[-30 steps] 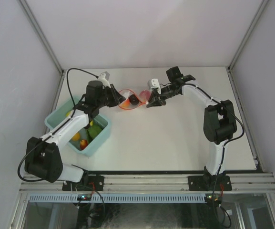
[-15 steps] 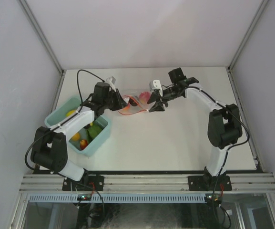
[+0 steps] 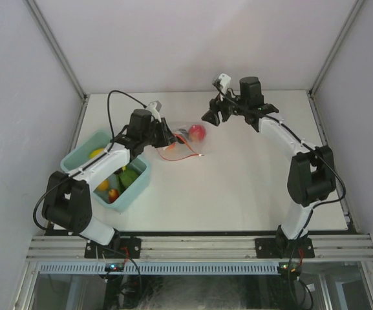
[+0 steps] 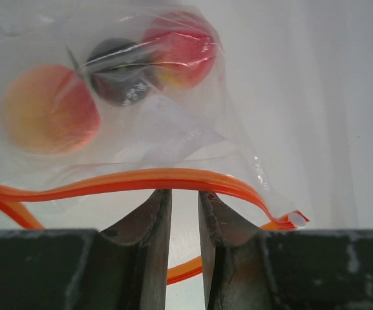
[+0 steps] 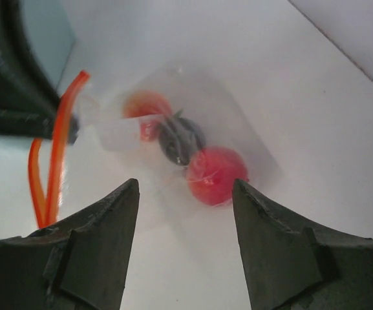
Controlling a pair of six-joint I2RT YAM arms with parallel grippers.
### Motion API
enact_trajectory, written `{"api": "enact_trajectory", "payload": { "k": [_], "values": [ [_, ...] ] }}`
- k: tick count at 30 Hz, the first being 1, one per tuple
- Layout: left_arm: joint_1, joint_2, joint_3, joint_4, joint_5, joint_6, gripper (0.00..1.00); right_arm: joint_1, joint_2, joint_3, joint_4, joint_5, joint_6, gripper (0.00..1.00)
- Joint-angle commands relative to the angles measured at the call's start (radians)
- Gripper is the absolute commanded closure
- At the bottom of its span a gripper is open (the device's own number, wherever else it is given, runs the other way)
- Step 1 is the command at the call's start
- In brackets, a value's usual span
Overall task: Open the zip-top bag and remove the fake food
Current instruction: Move the zipper food storage bag to the center of the board, then pick up the fake fruit from the zipper food storage bag.
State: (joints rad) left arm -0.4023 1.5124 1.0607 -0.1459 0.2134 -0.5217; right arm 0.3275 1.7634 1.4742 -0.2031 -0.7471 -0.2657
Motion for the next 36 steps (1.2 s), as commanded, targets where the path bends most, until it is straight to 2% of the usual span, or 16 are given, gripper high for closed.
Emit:
{"api": "enact_trajectory", "payload": {
  "k": [1, 4, 8, 11, 18, 28, 33, 36],
  "values": [
    [-0.048, 0.004, 0.021, 0.08, 0.026, 0.031, 0.73, 0.019, 0.098, 0.126, 0.102, 0.142, 0.275, 0.4],
    [-0.075, 0.01, -0.018, 0.119, 0.004, 0.017, 0.73, 0.045, 0.179, 0.228, 0.037, 0.189, 0.29, 0.38],
    [-0.119, 0.032, -0.067, 0.164, -0.044, -0.018, 0.76, 0.046, 0.305, 0.352, 0.001, 0.151, 0.382, 0.33],
    [-0.125, 0.05, -0.094, 0.201, -0.074, -0.032, 0.75, 0.046, 0.398, 0.451, -0.091, 0.177, 0.411, 0.31],
    [-0.126, 0.088, -0.127, 0.272, -0.113, -0.042, 0.73, 0.056, 0.509, 0.517, -0.226, 0.254, 0.424, 0.32],
    [-0.125, 0.197, -0.025, 0.253, -0.12, -0.029, 0.68, 0.068, 0.475, 0.364, -0.215, 0.248, 0.441, 0.38],
    [-0.125, 0.231, -0.001, 0.253, -0.107, -0.006, 0.61, 0.06, 0.357, 0.129, -0.094, 0.227, 0.475, 0.5],
    [-0.128, 0.233, -0.007, 0.261, -0.077, 0.023, 0.59, 0.054, 0.271, -0.037, 0.012, 0.191, 0.531, 0.65]
  ]
}}
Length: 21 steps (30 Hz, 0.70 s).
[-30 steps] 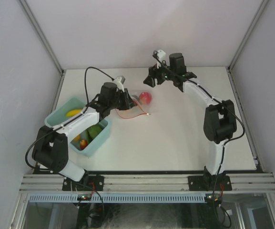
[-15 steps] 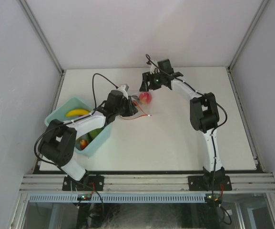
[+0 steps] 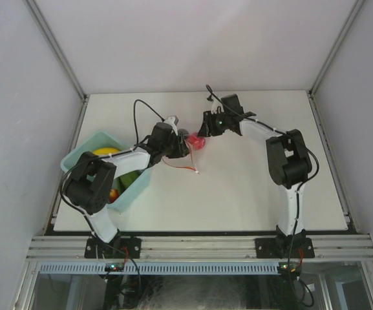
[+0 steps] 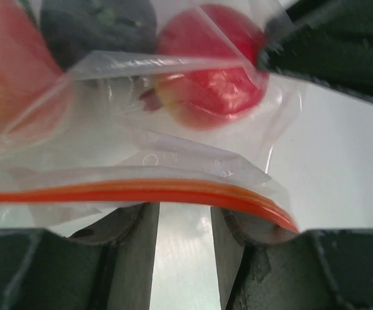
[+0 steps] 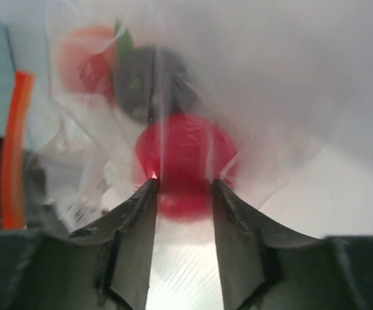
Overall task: Open the zip-top bag and remove the fake food
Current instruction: Pick up the fake fruit from the zipper food storage bag.
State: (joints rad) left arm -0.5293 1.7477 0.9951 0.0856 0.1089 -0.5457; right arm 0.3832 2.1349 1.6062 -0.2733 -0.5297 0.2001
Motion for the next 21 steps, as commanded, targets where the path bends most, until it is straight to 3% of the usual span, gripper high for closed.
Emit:
{"api": "enact_trajectory", "payload": {
  "k": [1, 5, 10, 14, 21],
  "values": [
    [-0.003, -0.011, 0.049, 0.036, 0.041, 0.057, 0.59, -0.002, -0.125, -0.206, 0.098, -0.039, 0.078, 0.7],
    [-0.028, -0.077, -0.029, 0.079, 0.058, 0.09, 0.58, 0.016, -0.2, -0.281, 0.11, -0.05, 0.084, 0.77],
    [-0.036, -0.188, -0.15, 0.132, 0.052, 0.066, 0.58, 0.028, -0.295, -0.349, 0.111, -0.066, 0.067, 0.78],
    [-0.035, -0.273, -0.198, 0.123, 0.01, 0.06, 0.6, 0.02, -0.4, -0.42, 0.159, -0.029, 0.056, 0.7],
    [-0.025, -0.344, -0.18, -0.018, -0.115, 0.061, 0.84, -0.028, -0.445, -0.431, 0.299, -0.028, 0.088, 0.5]
  ]
}}
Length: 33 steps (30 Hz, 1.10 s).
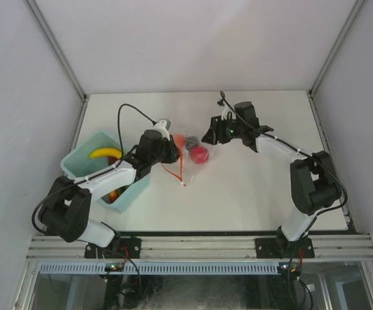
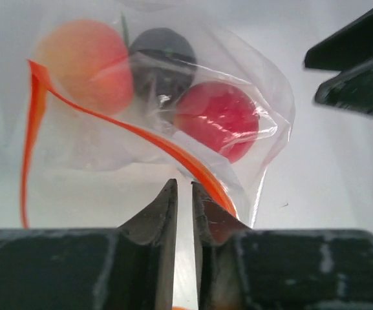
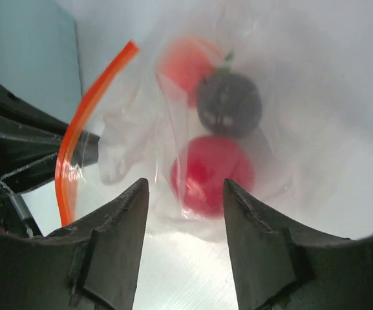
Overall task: Open the zip-top bag and remove the fake food
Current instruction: Pick up the fake fruit from the zipper food storage bag.
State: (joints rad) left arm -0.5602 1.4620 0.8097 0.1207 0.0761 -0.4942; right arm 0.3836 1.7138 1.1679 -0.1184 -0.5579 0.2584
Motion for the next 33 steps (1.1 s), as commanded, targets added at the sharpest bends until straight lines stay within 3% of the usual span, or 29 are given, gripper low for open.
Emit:
{"api": "enact_trajectory", "payload": {
  "k": [1, 8, 17, 21, 25, 33],
  "values": [
    [0.006, -0.066, 0.004, -0.062, -0.088, 0.009, 0.85, -0.033, -0.015, 0.012, 0.166, -0.007, 0.04, 0.49],
    [0.006, -0.088, -0.044, -0.07, -0.026, 0.006, 0.95, -0.018, 0.09, 0.059, 0.18, -0.05, 0.058, 0.43],
    [0.005, -0.039, -0.089, -0.009, 0.046, -0.014, 0.94, 0.025, 0.167, 0.175, 0.009, 0.007, -0.038, 0.31],
    [0.005, 0.008, -0.074, 0.038, 0.073, -0.036, 0.9, 0.026, 0.234, 0.247, -0.118, 0.044, -0.079, 0.32],
    [0.005, 0.069, -0.042, 0.07, 0.092, -0.057, 0.83, 0.025, 0.255, 0.251, -0.148, 0.044, -0.067, 0.39],
    [-0.005, 0.196, 0.018, 0.078, 0.114, -0.097, 0.74, -0.005, 0.262, 0.2, -0.154, -0.007, -0.034, 0.75]
  ]
}}
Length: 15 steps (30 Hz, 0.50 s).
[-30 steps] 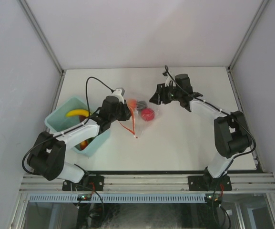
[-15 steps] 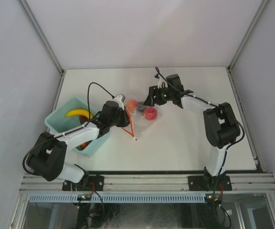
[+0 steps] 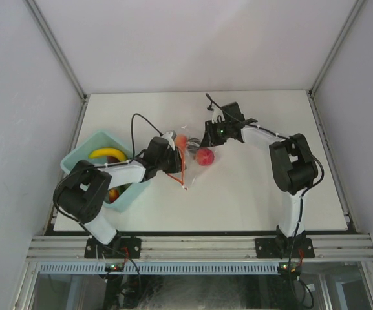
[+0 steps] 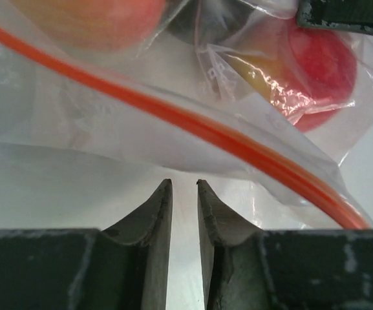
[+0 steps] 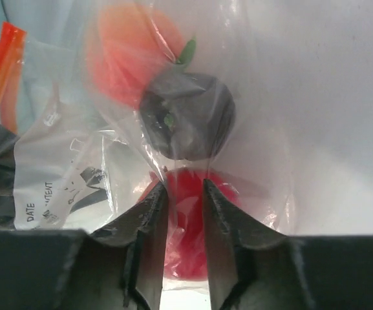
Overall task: Open the zip-top bag and remove the fake food
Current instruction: Pick up the fake fruit from the zipper food storage bag.
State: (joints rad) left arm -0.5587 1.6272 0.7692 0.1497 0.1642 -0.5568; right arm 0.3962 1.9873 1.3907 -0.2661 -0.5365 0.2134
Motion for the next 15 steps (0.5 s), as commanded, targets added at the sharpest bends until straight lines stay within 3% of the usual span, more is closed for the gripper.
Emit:
{"api": "enact_trajectory", "payload": {
  "k": [1, 4, 15],
  "values": [
    [-0.008, 0.045, 0.063, 0.052, 0.028, -0.039, 0.72, -0.02, -0.014, -0.028, -0.004, -0.032, 0.015, 0.81],
    [-0.01, 0.081, 0.085, 0.054, 0.038, -0.051, 0.68, -0.025, -0.009, -0.03, -0.019, -0.03, 0.024, 0.93],
    [-0.029, 0.144, 0.163, 0.052, 0.117, -0.058, 0.57, -0.039, 0.005, -0.099, -0.033, -0.059, 0.069, 1.0]
  ]
}}
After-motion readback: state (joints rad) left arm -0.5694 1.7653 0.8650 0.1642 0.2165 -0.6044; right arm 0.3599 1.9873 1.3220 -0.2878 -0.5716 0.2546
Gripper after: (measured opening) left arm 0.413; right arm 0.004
